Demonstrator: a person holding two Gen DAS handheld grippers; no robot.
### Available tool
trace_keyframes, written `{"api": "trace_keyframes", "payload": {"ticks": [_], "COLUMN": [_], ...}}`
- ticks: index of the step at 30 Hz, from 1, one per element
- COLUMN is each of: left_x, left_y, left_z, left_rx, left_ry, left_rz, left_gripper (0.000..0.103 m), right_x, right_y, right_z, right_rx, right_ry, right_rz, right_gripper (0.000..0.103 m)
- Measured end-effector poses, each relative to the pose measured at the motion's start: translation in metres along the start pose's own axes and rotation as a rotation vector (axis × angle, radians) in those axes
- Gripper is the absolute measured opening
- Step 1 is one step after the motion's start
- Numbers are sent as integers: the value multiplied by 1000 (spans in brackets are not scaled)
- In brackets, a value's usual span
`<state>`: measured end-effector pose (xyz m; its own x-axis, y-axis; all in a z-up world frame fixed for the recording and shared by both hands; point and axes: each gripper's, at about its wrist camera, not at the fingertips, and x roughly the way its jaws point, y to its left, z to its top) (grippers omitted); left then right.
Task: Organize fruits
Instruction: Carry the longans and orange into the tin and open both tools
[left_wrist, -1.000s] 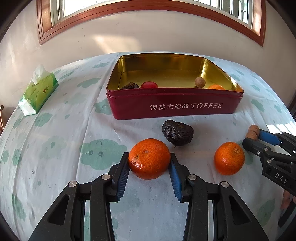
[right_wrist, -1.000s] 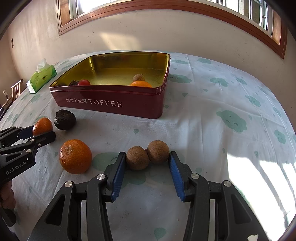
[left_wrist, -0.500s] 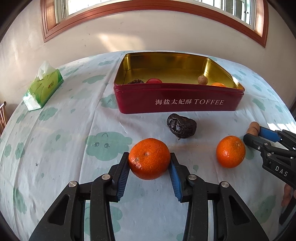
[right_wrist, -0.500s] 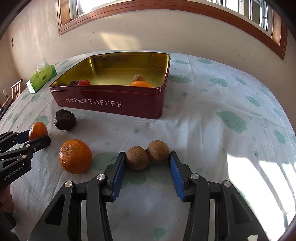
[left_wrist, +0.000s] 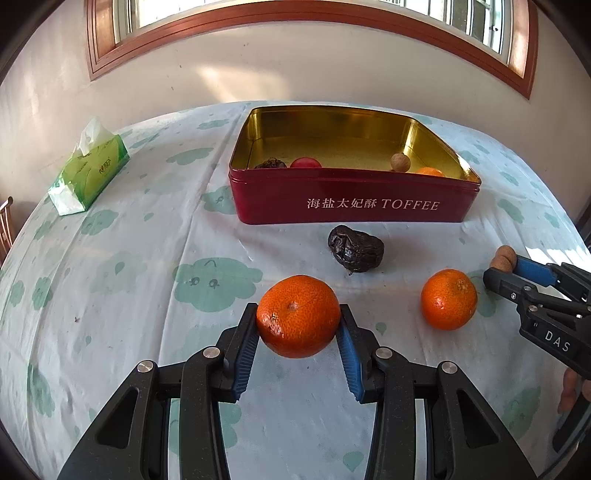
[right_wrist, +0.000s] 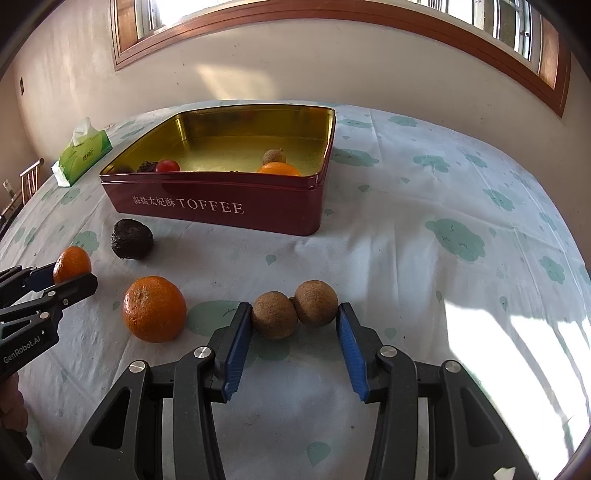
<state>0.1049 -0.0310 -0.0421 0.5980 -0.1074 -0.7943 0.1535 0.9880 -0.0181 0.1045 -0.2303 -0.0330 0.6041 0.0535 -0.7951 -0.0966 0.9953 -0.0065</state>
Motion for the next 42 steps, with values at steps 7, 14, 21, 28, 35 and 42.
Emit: {"api": "trace_keyframes", "payload": {"ticks": [7,14,21,28,35,42], "left_x": [-8,-20,-32,-36,-30,-10], "left_y": [0,5,16,16,16,18], "left_z": [-2,0,13,31,60,96], "left_rx": [-1,-12,-32,-8,-9,-11], "left_ry": [-4,-20,-60,-94,-118,-115], "left_rz": [10,23,31,30,22,13], "left_gripper": [42,42,42,42,42,42], "right_x": [-15,-32,-47,-47,-39,-23], "right_y": [0,5,8,8,11,16], "right_z": [-4,-2,12,30,52,80], "right_rx": [4,-1,-12,-21,-24,-41], "right_ry": [-3,-29,-72,-100,-112,-114], "right_rz": [2,16,22,33,42,46], "right_gripper": [43,43,43,43,43,43]}}
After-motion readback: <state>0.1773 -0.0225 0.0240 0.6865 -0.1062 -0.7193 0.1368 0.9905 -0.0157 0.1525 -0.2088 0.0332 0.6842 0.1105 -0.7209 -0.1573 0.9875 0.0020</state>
